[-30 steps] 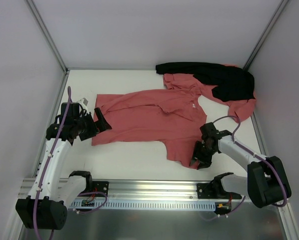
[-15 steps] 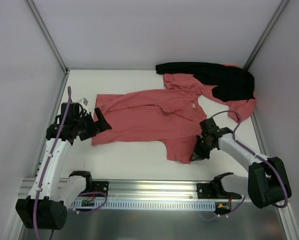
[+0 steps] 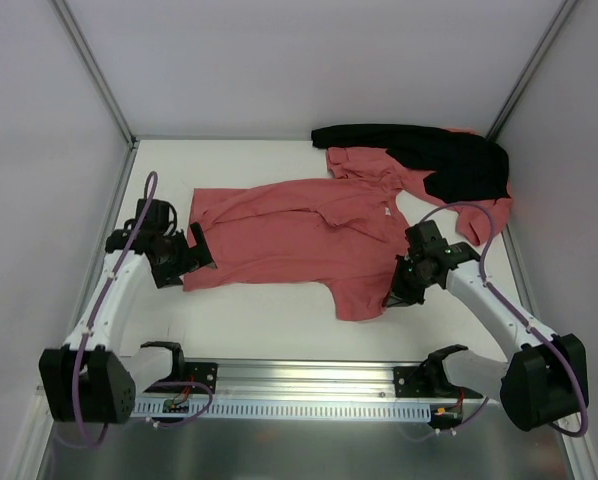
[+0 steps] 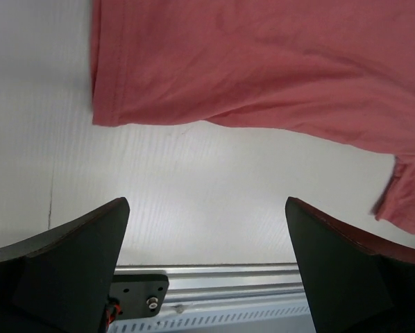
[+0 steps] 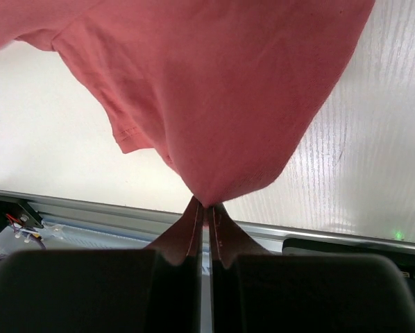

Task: Fold and stack the t-shirts
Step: Grap the side of the flattened tshirt closest away from the robot with both arms

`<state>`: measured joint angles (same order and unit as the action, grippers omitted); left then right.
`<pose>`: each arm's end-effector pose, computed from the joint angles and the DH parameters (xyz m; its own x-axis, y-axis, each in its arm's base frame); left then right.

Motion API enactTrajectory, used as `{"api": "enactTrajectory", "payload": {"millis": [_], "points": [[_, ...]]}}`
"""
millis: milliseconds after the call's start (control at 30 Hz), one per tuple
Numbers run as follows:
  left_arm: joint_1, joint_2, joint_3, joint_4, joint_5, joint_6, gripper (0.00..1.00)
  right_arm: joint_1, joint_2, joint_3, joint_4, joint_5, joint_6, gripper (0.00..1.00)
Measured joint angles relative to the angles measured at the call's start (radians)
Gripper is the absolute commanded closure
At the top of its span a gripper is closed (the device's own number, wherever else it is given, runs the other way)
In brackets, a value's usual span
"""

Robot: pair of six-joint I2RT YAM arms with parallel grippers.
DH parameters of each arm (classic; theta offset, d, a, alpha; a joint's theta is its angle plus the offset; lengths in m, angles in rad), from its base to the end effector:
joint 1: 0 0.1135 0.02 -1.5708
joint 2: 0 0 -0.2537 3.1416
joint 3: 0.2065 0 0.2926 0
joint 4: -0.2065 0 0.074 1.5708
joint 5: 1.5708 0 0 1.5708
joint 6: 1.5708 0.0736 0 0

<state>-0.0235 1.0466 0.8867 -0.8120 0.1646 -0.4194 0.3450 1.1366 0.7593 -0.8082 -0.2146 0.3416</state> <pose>0.2676 -0.0184 0.2257 -0.8012 -0.3830 -0.4598 -0.2307 0.9067 -0.3532 0.2360 0.1015 0.1587 -0.9576 0.0037 -0.2880 -0.0902 0.9458 0.3118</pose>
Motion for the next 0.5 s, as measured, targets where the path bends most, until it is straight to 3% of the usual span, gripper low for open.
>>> {"api": "enactTrajectory", "payload": {"millis": [167, 500], "points": [[0.096, 0.169, -0.004, -0.004, 0.003, -0.003, 0.01, 0.0, 0.0, 0.029, -0.024, 0.002, -0.014, 1.0], [0.269, 0.257, -0.087, 0.198, 0.143, -0.044, 0.01, -0.003, -0.002, 0.038, -0.059, 0.001, -0.027, 1.0]]}}
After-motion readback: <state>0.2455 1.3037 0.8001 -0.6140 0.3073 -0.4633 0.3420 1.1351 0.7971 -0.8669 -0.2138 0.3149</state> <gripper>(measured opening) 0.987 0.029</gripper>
